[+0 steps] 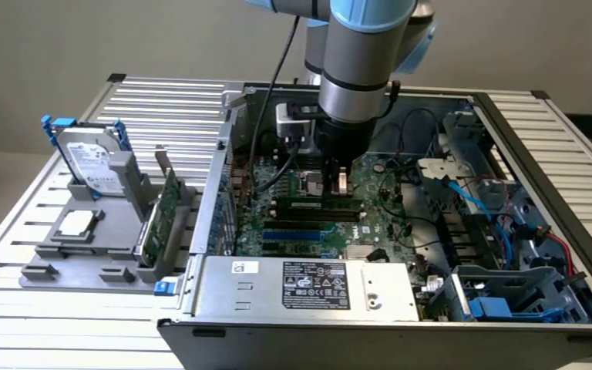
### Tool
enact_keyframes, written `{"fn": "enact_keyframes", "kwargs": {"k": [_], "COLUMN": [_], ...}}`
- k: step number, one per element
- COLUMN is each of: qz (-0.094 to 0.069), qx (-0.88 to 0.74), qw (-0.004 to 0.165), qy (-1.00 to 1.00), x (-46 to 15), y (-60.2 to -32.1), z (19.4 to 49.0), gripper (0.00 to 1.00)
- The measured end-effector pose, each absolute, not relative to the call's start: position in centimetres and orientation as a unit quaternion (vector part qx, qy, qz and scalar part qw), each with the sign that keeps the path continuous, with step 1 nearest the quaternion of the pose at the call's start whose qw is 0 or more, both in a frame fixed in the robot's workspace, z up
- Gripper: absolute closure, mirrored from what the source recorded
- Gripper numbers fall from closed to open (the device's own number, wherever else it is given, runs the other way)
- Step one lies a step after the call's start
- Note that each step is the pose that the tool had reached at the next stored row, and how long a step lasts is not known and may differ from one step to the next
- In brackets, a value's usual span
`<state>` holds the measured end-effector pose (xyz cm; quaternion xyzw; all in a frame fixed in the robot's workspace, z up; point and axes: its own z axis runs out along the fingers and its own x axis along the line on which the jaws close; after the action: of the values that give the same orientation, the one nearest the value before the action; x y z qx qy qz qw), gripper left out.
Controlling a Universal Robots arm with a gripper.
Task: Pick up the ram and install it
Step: 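Insert the ram into the slot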
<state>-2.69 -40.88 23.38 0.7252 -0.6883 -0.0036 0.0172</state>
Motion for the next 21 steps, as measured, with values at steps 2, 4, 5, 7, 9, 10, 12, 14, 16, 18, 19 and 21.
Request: {"fn": "enact_keyframes", "kwargs": {"k": [2, 4, 5, 7, 9, 10, 12, 14, 16, 18, 19, 21], "qz": [-0.004, -0.004, -0.004, -0.004, -0.004, -0.004, -0.004, -0.003, -0.003, -0.003, -0.003, -0.004], "qx": [0.725, 0.725, 0.725, 0.725, 0.725, 0.725, 0.725, 0.725, 0.725, 0.725, 0.725, 0.725], "qw": [0.017, 0.017, 0.017, 0.017, 0.017, 0.017, 0.017, 0.017, 0.017, 0.017, 0.017, 0.017], "qy": [-0.688, -0.688, -0.688, -0.688, -0.688, -0.688, -0.688, -0.688, -0.688, -0.688, -0.688, -0.688], "x": [-2.68, -2.69, -2.68, -2.69, -2.68, -2.68, -2.69, -2.69, -2.69, -2.68, -2.68, -2.68], "y": [-40.92, -40.94, -40.95, -40.97, -40.97, -40.98, -40.98, -40.99, -41.01, -41.02, -41.04, -41.09], "z": [23.38, 23.37, 23.36, 23.32, 23.22, 23.15, 23.01, 22.92, 22.87, 22.84, 22.83, 22.83], "gripper": [0.86, 0.86, 0.86, 0.86, 0.86, 0.86, 0.86, 0.86, 0.86, 0.86, 0.86, 0.86]}}
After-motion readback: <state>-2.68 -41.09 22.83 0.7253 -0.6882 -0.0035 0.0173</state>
